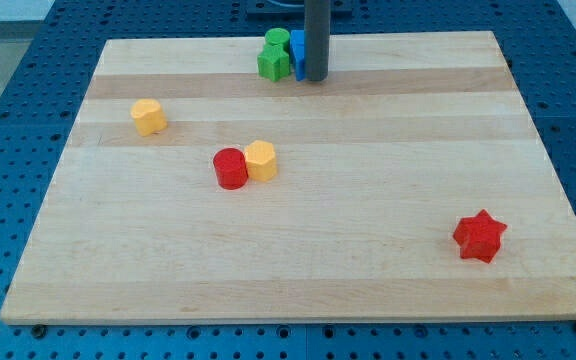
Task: Move the red circle and yellow hexagon towards right
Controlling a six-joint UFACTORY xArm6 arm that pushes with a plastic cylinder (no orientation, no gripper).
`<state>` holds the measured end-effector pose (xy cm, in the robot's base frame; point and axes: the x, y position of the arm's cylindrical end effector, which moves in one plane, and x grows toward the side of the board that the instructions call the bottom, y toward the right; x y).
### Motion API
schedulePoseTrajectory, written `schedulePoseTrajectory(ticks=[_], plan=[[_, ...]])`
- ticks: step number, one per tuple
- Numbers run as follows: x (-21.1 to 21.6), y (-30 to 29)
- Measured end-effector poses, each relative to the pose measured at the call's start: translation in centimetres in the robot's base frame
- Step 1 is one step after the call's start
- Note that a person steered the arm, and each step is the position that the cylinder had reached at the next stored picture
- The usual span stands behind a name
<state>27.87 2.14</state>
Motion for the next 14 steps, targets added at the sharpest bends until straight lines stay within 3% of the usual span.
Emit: schedulePoseTrajectory(ticks=[3,4,5,7,8,9,10,12,13,14], plan=[[2.0,0.6],[7.2,2.0],[8.1,0.2],[9.7,-13.0],[13.7,-17.9],[17.7,-18.6],[19.4,-16.4],[19.3,-2.9],[20.1,-1.3],[22.2,-5.8]])
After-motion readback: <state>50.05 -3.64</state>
